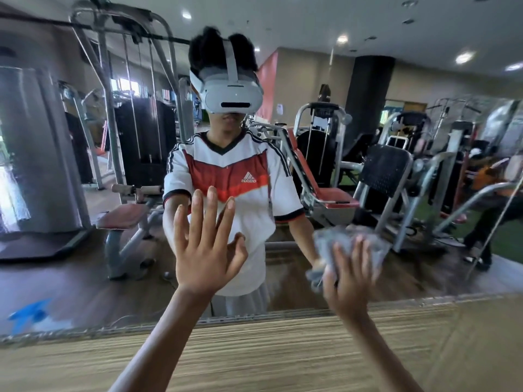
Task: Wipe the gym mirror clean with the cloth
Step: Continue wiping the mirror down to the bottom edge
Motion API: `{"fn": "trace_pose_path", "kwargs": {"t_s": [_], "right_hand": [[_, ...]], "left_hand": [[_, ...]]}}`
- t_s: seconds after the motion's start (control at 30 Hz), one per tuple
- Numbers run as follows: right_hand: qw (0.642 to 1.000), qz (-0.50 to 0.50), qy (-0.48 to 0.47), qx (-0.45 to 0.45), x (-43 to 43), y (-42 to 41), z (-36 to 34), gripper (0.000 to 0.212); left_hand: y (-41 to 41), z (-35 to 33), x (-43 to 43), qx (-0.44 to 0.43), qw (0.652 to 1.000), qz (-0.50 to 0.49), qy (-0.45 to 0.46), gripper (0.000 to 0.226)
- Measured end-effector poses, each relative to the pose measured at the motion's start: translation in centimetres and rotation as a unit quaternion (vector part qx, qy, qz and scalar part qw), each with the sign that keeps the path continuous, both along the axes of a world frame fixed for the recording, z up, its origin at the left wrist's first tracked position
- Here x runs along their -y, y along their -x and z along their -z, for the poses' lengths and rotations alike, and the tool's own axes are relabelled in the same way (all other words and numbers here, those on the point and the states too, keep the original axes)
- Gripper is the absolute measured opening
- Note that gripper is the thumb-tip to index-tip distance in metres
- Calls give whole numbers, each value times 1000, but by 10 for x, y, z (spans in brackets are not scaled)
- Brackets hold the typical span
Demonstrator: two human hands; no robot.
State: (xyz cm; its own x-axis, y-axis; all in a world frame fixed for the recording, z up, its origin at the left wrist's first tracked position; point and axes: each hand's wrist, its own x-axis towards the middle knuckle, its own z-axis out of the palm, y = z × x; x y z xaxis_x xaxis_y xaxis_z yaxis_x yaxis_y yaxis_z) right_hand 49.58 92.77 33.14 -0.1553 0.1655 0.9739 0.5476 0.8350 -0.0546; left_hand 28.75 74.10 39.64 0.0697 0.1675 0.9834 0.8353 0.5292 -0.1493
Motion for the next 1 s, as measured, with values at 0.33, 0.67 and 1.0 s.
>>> {"fn": "trace_pose_path", "kwargs": {"t_s": [0.33, 0.67, 1.0], "right_hand": [[993, -47, -79, 68, 60, 57, -83, 53], [985, -16, 88, -148, 31, 42, -213, 60], [996, 8, -94, 9, -16, -3, -156, 57]], "left_hand": [[-3, -12, 11, 0, 998, 54, -13, 60], [-1, -128, 14, 21, 999, 43, -16, 54], [3, -113, -3, -2, 1000, -4, -8, 62]]}}
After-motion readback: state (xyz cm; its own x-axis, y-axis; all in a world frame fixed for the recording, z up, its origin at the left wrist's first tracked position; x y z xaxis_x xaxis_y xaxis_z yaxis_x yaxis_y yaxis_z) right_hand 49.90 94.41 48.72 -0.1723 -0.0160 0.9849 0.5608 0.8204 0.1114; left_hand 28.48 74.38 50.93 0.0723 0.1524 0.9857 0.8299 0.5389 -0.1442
